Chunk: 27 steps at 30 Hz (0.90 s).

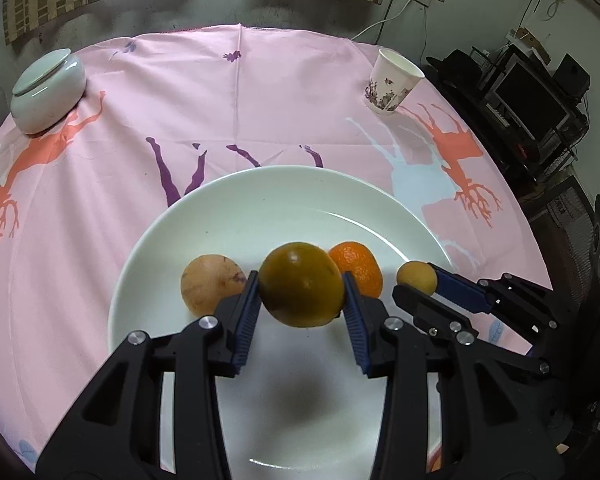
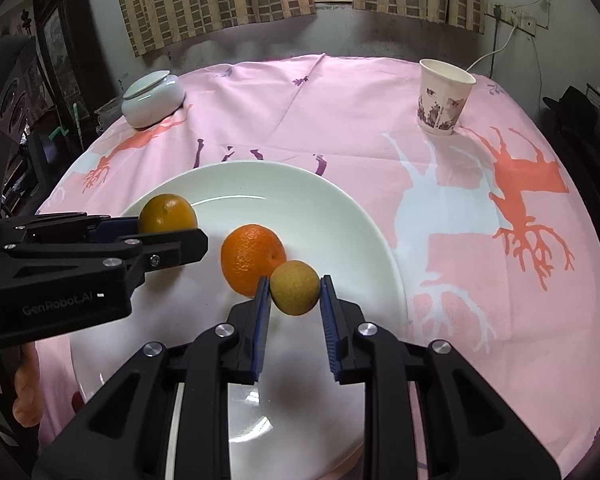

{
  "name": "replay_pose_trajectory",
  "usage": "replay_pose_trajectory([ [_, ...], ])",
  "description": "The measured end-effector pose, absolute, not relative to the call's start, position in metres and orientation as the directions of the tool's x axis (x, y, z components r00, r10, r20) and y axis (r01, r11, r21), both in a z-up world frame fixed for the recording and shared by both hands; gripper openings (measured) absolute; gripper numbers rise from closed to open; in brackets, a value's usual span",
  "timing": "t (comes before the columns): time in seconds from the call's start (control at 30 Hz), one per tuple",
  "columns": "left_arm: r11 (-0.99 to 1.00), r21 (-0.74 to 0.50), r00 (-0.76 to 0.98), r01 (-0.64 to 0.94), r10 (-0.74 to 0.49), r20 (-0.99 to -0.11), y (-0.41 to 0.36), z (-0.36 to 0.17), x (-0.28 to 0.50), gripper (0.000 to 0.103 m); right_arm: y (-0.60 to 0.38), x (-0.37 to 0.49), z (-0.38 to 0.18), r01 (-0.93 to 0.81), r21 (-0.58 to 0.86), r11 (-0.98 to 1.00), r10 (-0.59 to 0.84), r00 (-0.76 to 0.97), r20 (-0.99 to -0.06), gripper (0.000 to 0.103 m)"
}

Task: Organize fruits
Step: 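Carry both fruits onto the plate beside the others and open both tools, then grasp the large yellow apple with the right tool while the left grasps a dark plum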

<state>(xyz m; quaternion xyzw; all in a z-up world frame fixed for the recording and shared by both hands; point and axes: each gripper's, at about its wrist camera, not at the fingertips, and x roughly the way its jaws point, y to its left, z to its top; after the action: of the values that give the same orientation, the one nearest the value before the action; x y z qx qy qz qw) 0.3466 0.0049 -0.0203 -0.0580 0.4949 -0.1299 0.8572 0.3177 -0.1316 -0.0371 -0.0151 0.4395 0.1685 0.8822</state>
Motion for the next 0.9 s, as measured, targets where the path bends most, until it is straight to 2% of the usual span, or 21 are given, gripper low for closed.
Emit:
replay_pose_trajectory([
  [0.1, 0.961, -0.226, 0.479, 0.161, -0.277, -0.833, 0.003, -0.022, 0.351, 0.043, -0.132, 0.323, -0.042, -0.304, 0.118, 0.945, 0.277, 0.558, -0.782, 0.026],
  [0.13, 0.961, -0.227, 0.492, 0.157, -0.275, -0.826, 0.004, -0.019, 0.349, 0.054, -0.13, 0.324, -0.043, -0.308, 0.108, 0.945, 0.271, 0.555, -0.787, 0.031],
  [0.17, 0.962, -0.226, 0.51, 0.153, -0.273, -0.816, 0.006, -0.014, 0.347, 0.068, -0.13, 0.324, -0.044, -0.31, 0.096, 0.946, 0.261, 0.551, -0.792, 0.04],
  [0.2, 0.962, -0.226, 0.528, 0.15, -0.272, -0.804, 0.009, -0.008, 0.343, 0.071, -0.129, 0.321, -0.041, -0.301, 0.074, 0.951, 0.239, 0.56, -0.793, 0.06],
  [0.33, 0.956, -0.246, 0.576, 0.158, -0.292, -0.763, 0.023, 0.022, 0.314, 0.071, -0.135, 0.297, -0.015, -0.309, 0.062, 0.949, 0.247, 0.605, -0.757, 0.062],
  [0.37, 0.954, -0.252, 0.588, 0.162, -0.298, -0.752, 0.027, 0.03, 0.3, 0.073, -0.138, 0.288, -0.007, -0.312, 0.068, 0.948, 0.254, 0.607, -0.753, 0.062],
  [0.4, 0.954, -0.249, 0.604, 0.169, -0.3, -0.738, 0.031, 0.037, 0.284, 0.078, -0.14, 0.276, 0.0, -0.317, 0.076, 0.945, 0.265, 0.608, -0.749, 0.063],
  [0.43, 0.955, -0.24, 0.623, 0.174, -0.296, -0.724, 0.034, 0.043, 0.267, 0.09, -0.144, 0.262, 0.006, -0.324, 0.087, 0.942, 0.278, 0.606, -0.745, 0.064],
  [0.47, 0.958, -0.224, 0.647, 0.177, -0.285, -0.707, 0.038, 0.047, 0.246, 0.094, -0.147, 0.247, 0.009, -0.33, 0.096, 0.939, 0.287, 0.599, -0.747, 0.065],
  [0.53, 0.963, -0.2, 0.684, 0.18, -0.268, -0.679, 0.044, 0.05, 0.207, 0.095, -0.153, 0.213, 0.009, -0.337, 0.1, 0.936, 0.291, 0.584, -0.757, 0.085],
  [0.6, 0.967, -0.188, 0.706, 0.173, -0.255, -0.661, 0.051, 0.043, 0.168, 0.095, -0.156, 0.177, 0.003, -0.333, 0.084, 0.939, 0.277, 0.587, -0.761, 0.094],
  [0.77, 0.98, -0.17, 0.737, 0.1, -0.188, -0.65, 0.069, 0.009, 0.093, 0.096, -0.172, 0.108, -0.014, -0.257, 0.09, 0.962, 0.237, 0.628, -0.741, 0.094],
  [0.9, 0.983, -0.164, 0.707, 0.077, -0.17, -0.687, 0.08, -0.013, 0.064, 0.096, -0.186, 0.093, -0.027, -0.206, 0.137, 0.969, 0.238, 0.621, -0.747, 0.094],
])
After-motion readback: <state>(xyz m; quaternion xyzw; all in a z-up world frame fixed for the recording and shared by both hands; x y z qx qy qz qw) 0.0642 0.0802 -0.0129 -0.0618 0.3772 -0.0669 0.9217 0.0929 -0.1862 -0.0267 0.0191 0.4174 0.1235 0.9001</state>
